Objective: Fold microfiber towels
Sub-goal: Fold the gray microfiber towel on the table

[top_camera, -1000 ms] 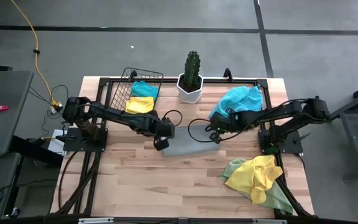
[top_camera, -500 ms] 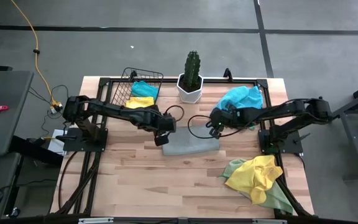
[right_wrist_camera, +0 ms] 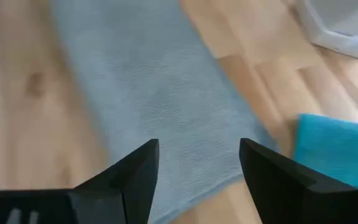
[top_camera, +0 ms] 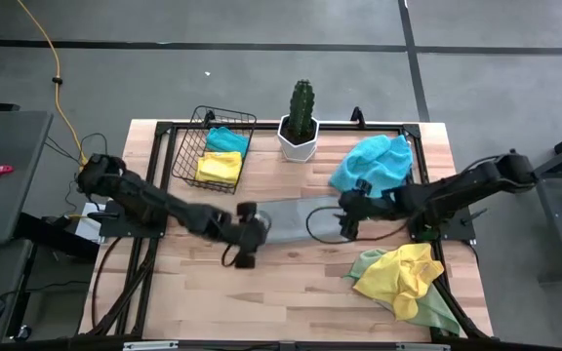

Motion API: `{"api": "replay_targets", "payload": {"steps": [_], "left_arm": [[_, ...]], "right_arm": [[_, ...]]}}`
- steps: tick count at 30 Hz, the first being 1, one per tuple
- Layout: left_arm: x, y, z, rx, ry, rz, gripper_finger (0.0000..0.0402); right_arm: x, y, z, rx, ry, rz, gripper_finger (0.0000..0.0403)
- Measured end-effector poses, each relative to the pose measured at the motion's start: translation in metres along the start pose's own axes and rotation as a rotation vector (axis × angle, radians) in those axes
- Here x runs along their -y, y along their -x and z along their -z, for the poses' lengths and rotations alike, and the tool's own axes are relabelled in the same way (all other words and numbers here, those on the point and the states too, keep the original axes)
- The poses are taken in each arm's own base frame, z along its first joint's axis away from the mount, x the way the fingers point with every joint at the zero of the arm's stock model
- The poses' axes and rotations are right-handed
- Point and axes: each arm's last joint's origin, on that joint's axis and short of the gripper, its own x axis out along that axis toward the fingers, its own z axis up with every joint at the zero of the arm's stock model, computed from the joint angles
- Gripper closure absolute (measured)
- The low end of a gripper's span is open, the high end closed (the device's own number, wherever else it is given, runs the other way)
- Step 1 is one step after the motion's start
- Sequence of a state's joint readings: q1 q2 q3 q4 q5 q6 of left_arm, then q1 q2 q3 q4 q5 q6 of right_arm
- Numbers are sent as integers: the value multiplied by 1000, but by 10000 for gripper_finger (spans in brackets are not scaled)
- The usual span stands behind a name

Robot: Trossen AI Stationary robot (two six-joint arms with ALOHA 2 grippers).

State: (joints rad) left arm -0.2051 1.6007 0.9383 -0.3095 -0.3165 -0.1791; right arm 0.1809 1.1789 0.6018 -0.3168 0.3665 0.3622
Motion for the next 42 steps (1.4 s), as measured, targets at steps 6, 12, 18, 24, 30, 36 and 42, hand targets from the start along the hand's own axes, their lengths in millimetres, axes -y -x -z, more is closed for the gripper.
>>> {"api": "replay_targets", "payload": {"steps": [6, 12, 18, 24, 30, 36, 42], "left_arm": [[25, -28, 23, -53, -79, 9, 263], [29, -54, 30, -55, -116, -74, 263], [30, -59, 35, -73, -81, -125, 264], [41, -54, 37, -82, -37, -40, 265], [55, -48, 41, -130, -10, 111, 276], [59, -31, 34, -143, -49, 191, 290], [50, -15, 14, 3, -78, 54, 295]], "right_arm": [[-18, 5, 0, 91, 14, -90, 187], [-23, 6, -5, 147, 5, -121, 187], [-23, 5, -3, 121, 43, -125, 187], [-24, 5, 1, 71, 116, -188, 187], [-24, 5, 2, 59, 123, -204, 187], [-24, 5, 2, 60, 122, -205, 187], [-25, 4, 1, 64, 120, -206, 187]]}}
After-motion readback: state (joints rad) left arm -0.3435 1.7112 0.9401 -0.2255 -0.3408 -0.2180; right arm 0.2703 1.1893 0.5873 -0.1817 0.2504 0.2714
